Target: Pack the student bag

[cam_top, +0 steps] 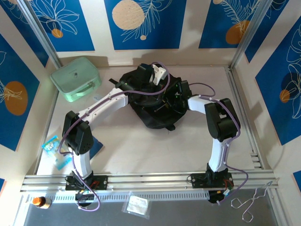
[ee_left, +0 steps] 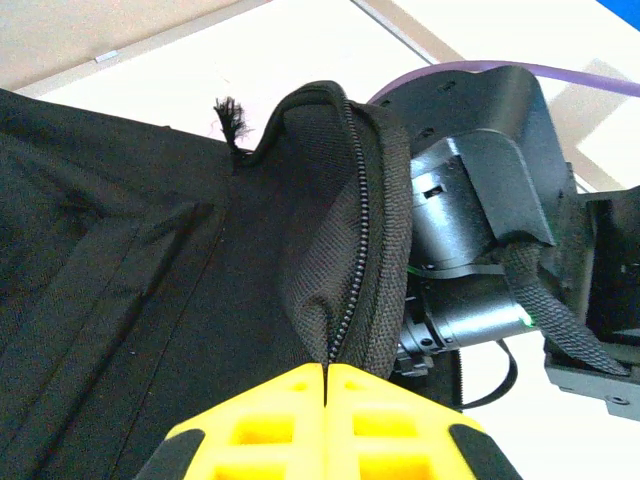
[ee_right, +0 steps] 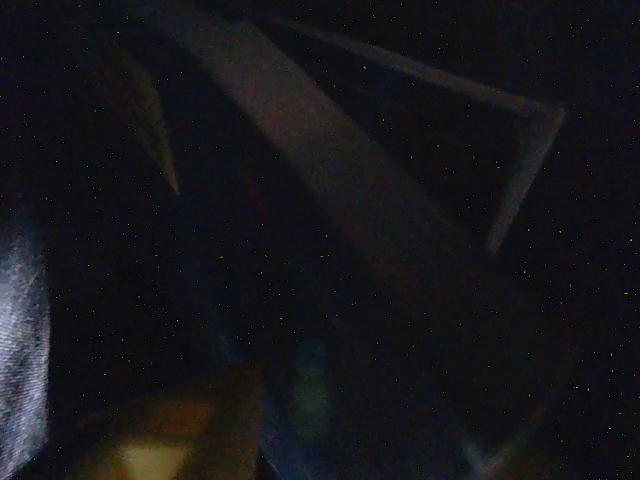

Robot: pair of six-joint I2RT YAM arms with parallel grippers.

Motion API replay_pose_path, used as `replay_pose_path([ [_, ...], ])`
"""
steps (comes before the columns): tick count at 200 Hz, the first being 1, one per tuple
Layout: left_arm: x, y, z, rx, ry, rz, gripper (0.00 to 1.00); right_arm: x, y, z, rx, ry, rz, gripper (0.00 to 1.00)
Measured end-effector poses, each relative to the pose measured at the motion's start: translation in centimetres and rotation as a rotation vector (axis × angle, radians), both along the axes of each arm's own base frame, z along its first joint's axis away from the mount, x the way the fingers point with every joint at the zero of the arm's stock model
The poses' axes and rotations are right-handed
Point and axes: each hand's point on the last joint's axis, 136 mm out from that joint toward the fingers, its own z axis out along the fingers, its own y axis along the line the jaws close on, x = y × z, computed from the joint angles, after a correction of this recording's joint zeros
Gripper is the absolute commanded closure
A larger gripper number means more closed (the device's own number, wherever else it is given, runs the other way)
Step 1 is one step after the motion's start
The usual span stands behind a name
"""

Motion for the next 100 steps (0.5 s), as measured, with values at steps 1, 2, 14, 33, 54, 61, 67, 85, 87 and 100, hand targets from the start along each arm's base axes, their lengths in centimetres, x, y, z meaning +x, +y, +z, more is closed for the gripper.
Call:
replay_pose_path([
  [1, 0.0, 0.0, 0.0, 0.000, 0.000, 0.000, 1.00, 0.0, 0.0, 0.0, 0.000, -0.001, 0.001, 0.54],
  [2, 0.0, 0.0, 0.0, 0.000, 0.000, 0.000, 1.00, -0.1, 0.0, 0.0, -0.001, -0.001, 0.002, 0.54],
  [14, 0.0, 0.0, -0.1, 0.002, 0.003, 0.001, 1.00, -1.2, -0.6, 0.5, 0.001, 0.006, -0.002, 0.53],
  [33, -0.1, 0.1, -0.5, 0.004, 0.013, 0.005, 1.00, -3.3, -2.2, 2.2, 0.004, 0.005, -0.021, 0.52],
  [54, -0.1, 0.3, -0.9, 0.002, 0.031, 0.016, 1.00, -4.7, -3.9, 5.0, 0.011, -0.038, -0.056, 0.52],
  [61, -0.1, 0.3, -1.0, 0.002, 0.035, 0.018, 1.00, -5.0, -4.5, 6.0, 0.011, -0.057, -0.069, 0.52],
  [67, -0.1, 0.3, -1.1, 0.003, 0.037, 0.018, 1.00, -5.2, -4.9, 6.8, 0.010, -0.074, -0.080, 0.51],
  [85, -0.1, 0.3, -1.2, 0.002, 0.042, 0.021, 0.77, -6.0, -6.6, 8.5, -0.013, -0.109, -0.128, 0.46],
  [87, -0.1, 0.3, -1.3, 0.003, 0.043, 0.021, 0.75, -6.1, -6.9, 8.7, -0.019, -0.112, -0.136, 0.45],
  [100, -0.2, 0.4, -1.6, 0.004, 0.054, 0.025, 0.59, -6.7, -8.4, 9.6, -0.055, -0.128, -0.177, 0.40],
])
